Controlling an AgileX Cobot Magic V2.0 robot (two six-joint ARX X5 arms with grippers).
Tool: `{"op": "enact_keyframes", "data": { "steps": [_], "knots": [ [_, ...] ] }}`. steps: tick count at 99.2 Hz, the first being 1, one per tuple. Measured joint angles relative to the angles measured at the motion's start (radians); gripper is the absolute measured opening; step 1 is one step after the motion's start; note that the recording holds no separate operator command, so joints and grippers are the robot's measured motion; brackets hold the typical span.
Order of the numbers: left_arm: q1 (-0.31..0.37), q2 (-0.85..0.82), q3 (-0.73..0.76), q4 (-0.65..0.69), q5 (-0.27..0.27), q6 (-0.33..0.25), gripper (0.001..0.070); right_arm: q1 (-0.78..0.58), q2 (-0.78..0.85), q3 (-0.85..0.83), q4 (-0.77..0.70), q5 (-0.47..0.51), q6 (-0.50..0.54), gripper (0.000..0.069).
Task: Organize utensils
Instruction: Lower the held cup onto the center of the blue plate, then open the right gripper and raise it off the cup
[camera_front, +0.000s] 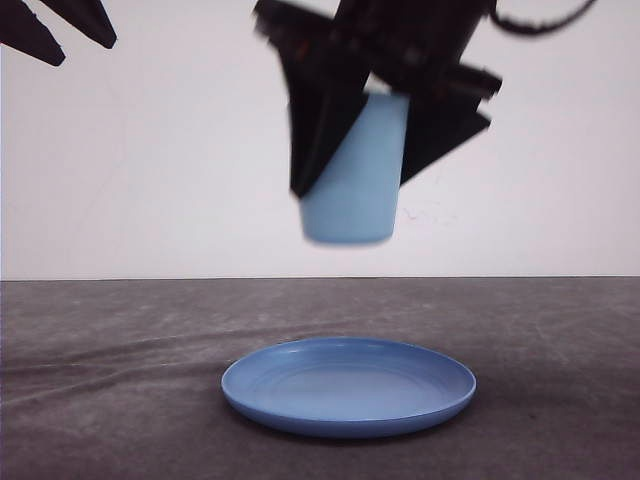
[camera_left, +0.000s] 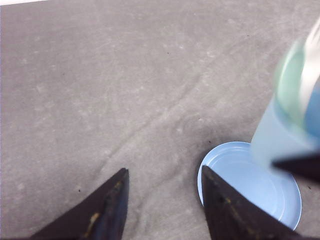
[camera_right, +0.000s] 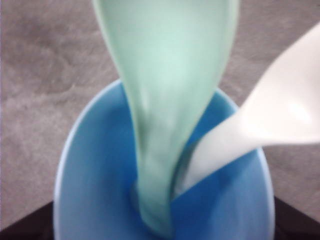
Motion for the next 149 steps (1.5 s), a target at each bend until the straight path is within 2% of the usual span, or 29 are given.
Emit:
{"op": "enact_keyframes", "data": {
  "steps": [21,43,81,93,109,129,149],
  "knots": [
    [0.000,0.015,0.000,0.000,0.000,0.000,0.0271,0.054,0.066,-0.115,0.147,0.068,0.025,0.0402],
    [0.000,0.026,0.000,0.000,0.000,0.000,0.0271,0.060,0.158,-0.129,0.242,0.088,0.031,0.0402],
    [0.000,0.026,0.000,0.000,0.000,0.000,0.0271,0.060,0.189,-0.129,0.273,0.093,0.070,0.0406],
    [0.000,0.026,0.000,0.000,0.000,0.000,0.0271,0.060,0.189,-0.129,0.257,0.093,0.082,0.0472],
    [0.000,0.026,0.000,0.000,0.000,0.000,0.0271,0.060,0.189,-0.129,0.253,0.094,0.095,0.0506],
    [0.000,0.026,0.000,0.000,0.000,0.000,0.0271,0.059,0.189,-0.129,0.218,0.094,0.101,0.0662],
    [0.000,0.026,0.000,0.000,0.000,0.000,0.0271,0.060,0.164,-0.129,0.156,0.074,0.108,0.0679]
  ]
}}
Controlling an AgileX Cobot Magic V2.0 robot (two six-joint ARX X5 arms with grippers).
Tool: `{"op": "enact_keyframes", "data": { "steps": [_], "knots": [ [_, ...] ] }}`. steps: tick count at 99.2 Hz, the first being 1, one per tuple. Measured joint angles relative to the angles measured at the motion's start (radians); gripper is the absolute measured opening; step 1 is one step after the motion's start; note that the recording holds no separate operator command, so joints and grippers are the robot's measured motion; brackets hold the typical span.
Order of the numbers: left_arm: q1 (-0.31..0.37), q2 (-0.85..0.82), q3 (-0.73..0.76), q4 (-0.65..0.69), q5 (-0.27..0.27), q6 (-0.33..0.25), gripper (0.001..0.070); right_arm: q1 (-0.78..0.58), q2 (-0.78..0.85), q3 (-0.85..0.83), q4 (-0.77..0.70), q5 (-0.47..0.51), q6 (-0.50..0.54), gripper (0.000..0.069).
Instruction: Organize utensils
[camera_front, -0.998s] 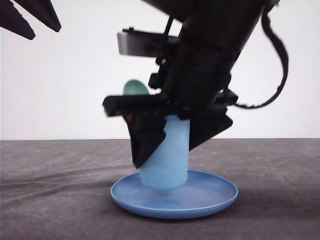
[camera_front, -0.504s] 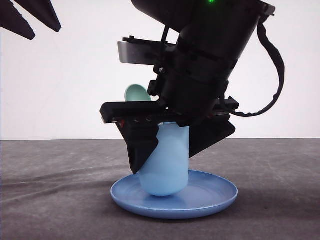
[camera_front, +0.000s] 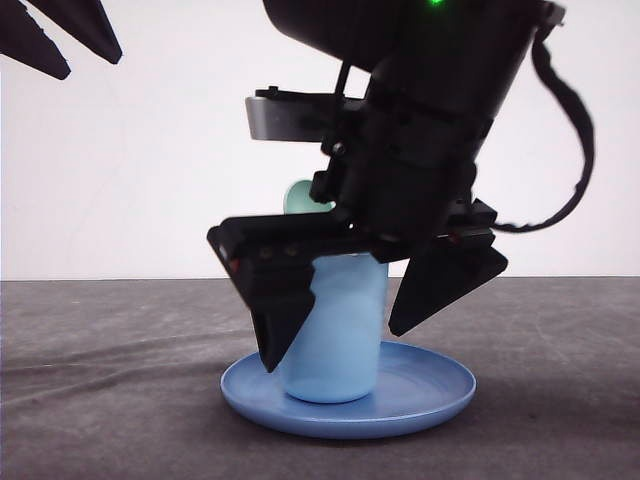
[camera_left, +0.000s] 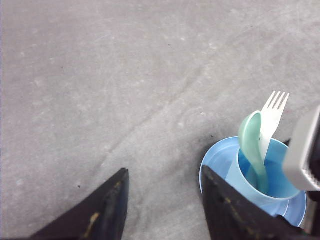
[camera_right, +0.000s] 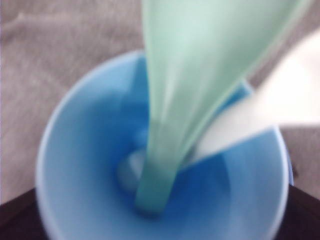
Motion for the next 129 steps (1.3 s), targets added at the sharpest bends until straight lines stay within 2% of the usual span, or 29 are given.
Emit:
{"op": "enact_keyframes", "data": {
  "steps": [32,47,70,84,91,99,105,113,116,122,129],
  "knots": [
    [0.000,0.000,0.000,0.001,0.000,0.000,0.0271,0.008,-0.281,0.016,-0.183,-0.003,0.020,0.0679],
    [0.000,0.000,0.000,0.003,0.000,0.000,0.0271,0.010,-0.447,0.051,-0.185,0.006,0.020,0.0679],
    [0.000,0.000,0.000,0.019,0.001,-0.013,0.0271,0.011,-0.626,0.106,-0.182,0.147,-0.004,0.0679],
    [0.000,0.000,0.000,0.039,0.005,-0.028,0.0271,0.011,-0.674,0.111,-0.183,0.203,-0.030,0.0678],
    [0.000,0.000,0.000,0.048,0.005,-0.034,0.0271,0.011,-0.681,0.111,-0.187,0.214,-0.037,0.0655],
    [0.000,0.000,0.000,0.058,0.005,-0.038,0.0271,0.011,-0.679,0.111,-0.189,0.213,-0.042,0.0570],
    [0.000,0.000,0.000,0.058,0.005,-0.038,0.0253,0.011,-0.677,0.111,-0.190,0.213,-0.048,0.0420],
    [0.000,0.000,0.000,0.058,0.006,-0.039,0.0108,0.011,-0.677,0.111,-0.192,0.213,-0.063,0.0181],
    [0.000,0.000,0.000,0.058,0.005,-0.039,0.0075,0.011,-0.677,0.111,-0.192,0.213,-0.068,0.0116],
    [0.000,0.000,0.000,0.060,0.005,-0.039,0.0040,0.011,-0.677,0.111,-0.192,0.213,-0.069,0.0048],
    [0.000,0.000,0.000,0.066,0.006,-0.039,0.0027,0.011,-0.677,0.111,-0.190,0.213,-0.074,0.0018]
  ]
}}
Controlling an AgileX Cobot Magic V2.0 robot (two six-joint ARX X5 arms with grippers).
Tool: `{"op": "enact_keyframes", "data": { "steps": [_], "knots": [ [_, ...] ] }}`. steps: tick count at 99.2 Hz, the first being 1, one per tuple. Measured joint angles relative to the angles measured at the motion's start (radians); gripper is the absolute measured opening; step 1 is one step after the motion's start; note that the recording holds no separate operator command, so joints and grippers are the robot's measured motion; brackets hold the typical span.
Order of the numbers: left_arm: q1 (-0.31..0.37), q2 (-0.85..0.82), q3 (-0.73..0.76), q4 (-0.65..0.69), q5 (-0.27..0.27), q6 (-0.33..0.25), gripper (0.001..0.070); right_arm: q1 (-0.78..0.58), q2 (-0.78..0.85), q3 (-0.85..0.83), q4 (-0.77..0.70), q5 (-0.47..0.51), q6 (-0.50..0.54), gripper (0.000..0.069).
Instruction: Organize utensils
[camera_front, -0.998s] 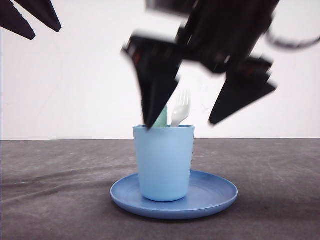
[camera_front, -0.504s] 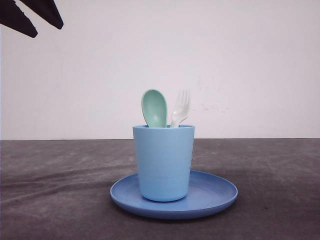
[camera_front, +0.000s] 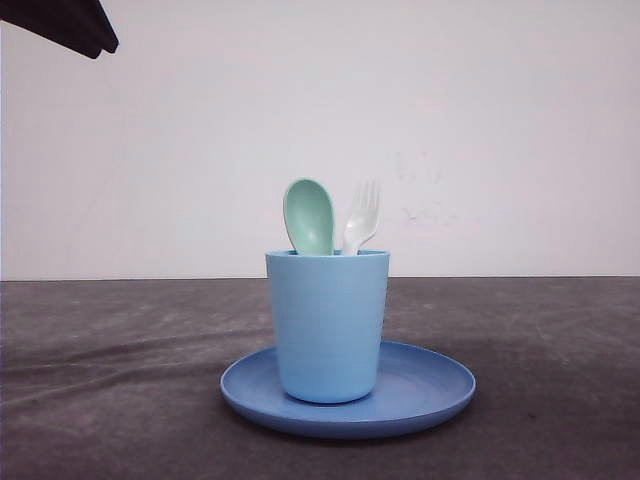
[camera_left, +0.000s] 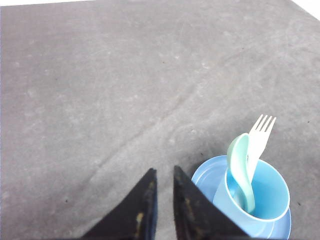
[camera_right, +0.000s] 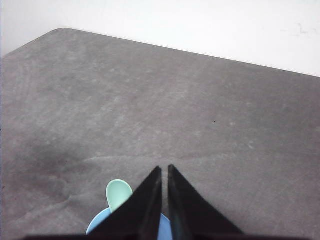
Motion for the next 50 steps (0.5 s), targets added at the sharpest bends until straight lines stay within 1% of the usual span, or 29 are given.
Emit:
{"op": "enact_keyframes", "data": {
  "steps": [10,50],
  "knots": [
    [0.000,0.000,0.000,0.006,0.000,0.000,0.0025,0.000,0.000,0.000,0.003,0.019,-0.001,0.0006],
    [0.000,0.000,0.000,0.006,0.000,0.000,0.0025,0.001,0.000,0.000,0.004,0.022,-0.001,0.0004]
  ]
}}
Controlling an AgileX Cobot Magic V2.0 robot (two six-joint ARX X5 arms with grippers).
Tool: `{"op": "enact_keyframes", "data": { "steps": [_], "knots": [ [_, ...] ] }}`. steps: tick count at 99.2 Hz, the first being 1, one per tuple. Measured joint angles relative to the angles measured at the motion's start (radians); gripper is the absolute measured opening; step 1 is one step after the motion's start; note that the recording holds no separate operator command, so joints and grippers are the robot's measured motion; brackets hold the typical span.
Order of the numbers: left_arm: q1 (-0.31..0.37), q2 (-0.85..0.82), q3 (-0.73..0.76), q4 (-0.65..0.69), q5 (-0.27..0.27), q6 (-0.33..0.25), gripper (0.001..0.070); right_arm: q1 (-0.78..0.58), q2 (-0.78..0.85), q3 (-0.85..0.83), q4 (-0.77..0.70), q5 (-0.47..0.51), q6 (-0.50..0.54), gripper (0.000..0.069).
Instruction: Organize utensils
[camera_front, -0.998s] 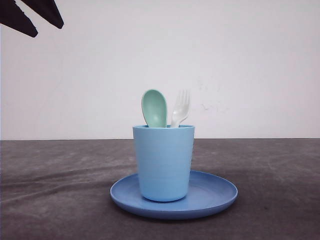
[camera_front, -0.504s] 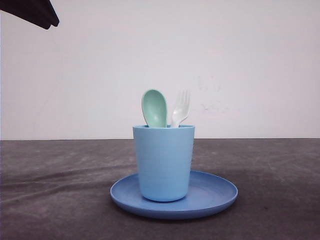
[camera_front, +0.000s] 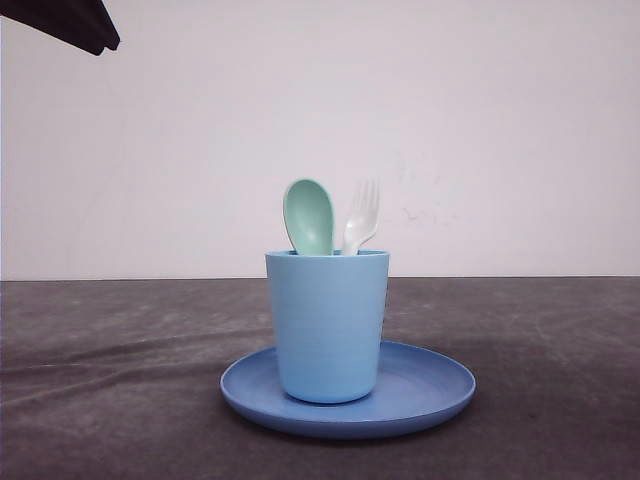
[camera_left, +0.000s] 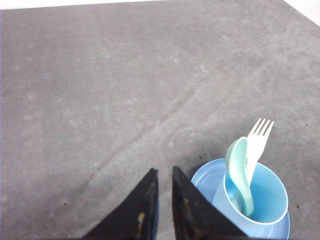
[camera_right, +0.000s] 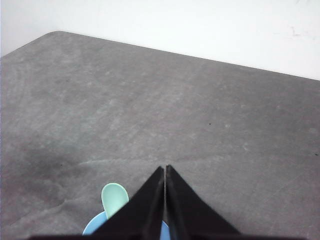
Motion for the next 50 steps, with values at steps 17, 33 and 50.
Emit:
{"op": "enact_keyframes", "data": {
  "steps": [17,33,50],
  "knots": [
    [0.000,0.000,0.000,0.000,0.000,0.000,0.0025,0.000,0.000,0.000,0.000,0.000,0.000,0.0004],
    [0.002,-0.002,0.000,0.000,-0.004,0.023,0.0025,0.000,0.000,0.000,0.000,0.000,0.000,0.0004],
    [0.086,-0.055,-0.001,0.047,-0.037,0.124,0.0025,0.000,0.000,0.000,0.000,0.000,0.000,0.0004]
  ]
}}
